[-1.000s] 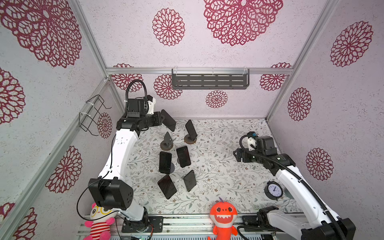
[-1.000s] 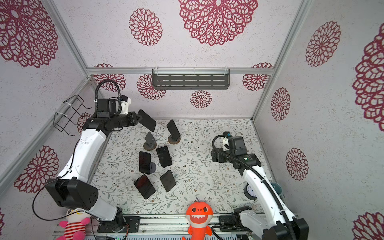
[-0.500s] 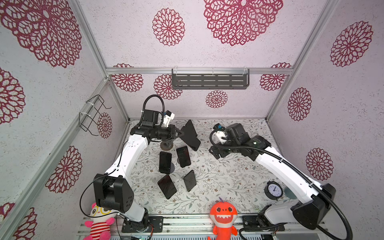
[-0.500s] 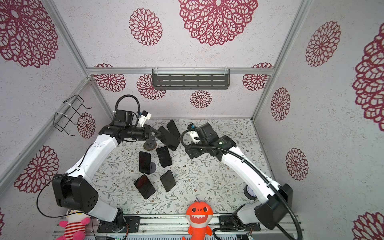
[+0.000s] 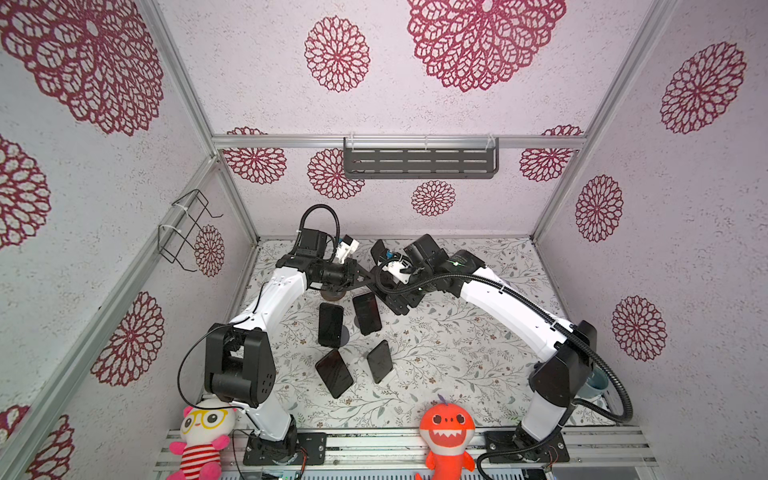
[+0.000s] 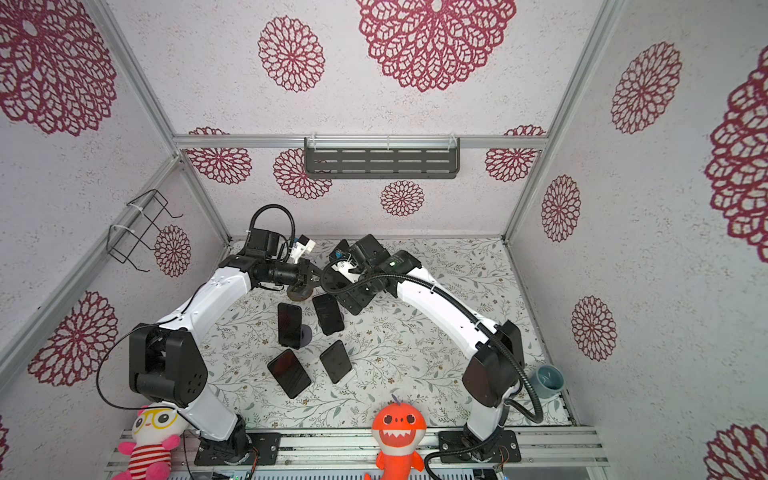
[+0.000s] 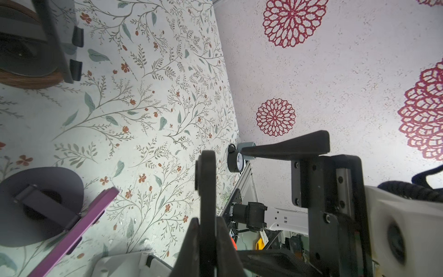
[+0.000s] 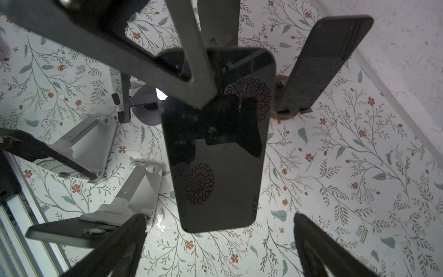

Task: Remove the phone from the phone stand
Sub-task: 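Bring the phone toward the right gripper while the right gripper closes on it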

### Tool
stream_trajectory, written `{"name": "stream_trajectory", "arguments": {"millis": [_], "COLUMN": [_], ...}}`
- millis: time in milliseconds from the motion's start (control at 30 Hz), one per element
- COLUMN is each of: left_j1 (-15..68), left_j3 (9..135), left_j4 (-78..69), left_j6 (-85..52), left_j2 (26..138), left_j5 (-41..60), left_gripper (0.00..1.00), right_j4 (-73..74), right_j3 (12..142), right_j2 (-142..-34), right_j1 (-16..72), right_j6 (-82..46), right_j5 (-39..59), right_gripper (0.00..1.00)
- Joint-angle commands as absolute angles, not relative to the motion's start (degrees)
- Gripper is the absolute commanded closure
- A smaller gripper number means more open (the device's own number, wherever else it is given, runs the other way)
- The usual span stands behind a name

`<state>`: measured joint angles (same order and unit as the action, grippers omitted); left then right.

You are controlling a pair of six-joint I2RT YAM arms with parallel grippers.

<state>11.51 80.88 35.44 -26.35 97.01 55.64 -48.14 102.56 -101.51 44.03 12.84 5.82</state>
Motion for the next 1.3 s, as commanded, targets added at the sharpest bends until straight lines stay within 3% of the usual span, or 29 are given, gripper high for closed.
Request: {"name": "stream_trajectory", "arguments": {"millis": [0, 300, 433, 700, 1167, 1200, 1267], "left_j1": [11.87, 11.87, 11.87, 11.93, 11.78, 11.70, 11.62], "left_j3": [81.47, 80.86, 80.68, 80.48, 80.33, 80.33, 80.24], "left_j4": [32.79, 31.38, 31.20, 30.74, 30.67, 30.63, 30.35], "left_j6": [-26.00, -27.11, -27.25, -27.56, -27.24, -27.14, -26.90], "left_j2": [95.24, 94.66, 94.58, 94.66, 94.66, 94.59, 94.49], "left_j5": [59.57, 60.21, 60.07, 60.19, 59.50, 59.35, 59.17], "left_gripper": [1.00, 1.00, 1.00, 1.00, 1.00, 0.98, 0.83], "right_j4": [-49.57, -49.18, -48.78, -46.12, -42.01, -41.85, -41.80], "right_j3": [105.22, 107.24, 106.97, 104.39, 102.74, 102.67, 102.49], "right_j2": [-101.97, -105.90, -106.75, -105.75, -103.80, -103.60, -103.21], "right_j1": [44.21, 44.21, 44.21, 44.03, 41.69, 41.37, 40.68], "right_j6": [16.63, 15.89, 15.04, 14.37, 10.68, 10.35, 9.73], "right_j5": [8.87, 9.84, 9.87, 7.13, 6.97, 7.18, 7.37], "right_gripper": [0.01, 0.04, 0.12, 0.13, 0.39, 0.41, 0.45]}}
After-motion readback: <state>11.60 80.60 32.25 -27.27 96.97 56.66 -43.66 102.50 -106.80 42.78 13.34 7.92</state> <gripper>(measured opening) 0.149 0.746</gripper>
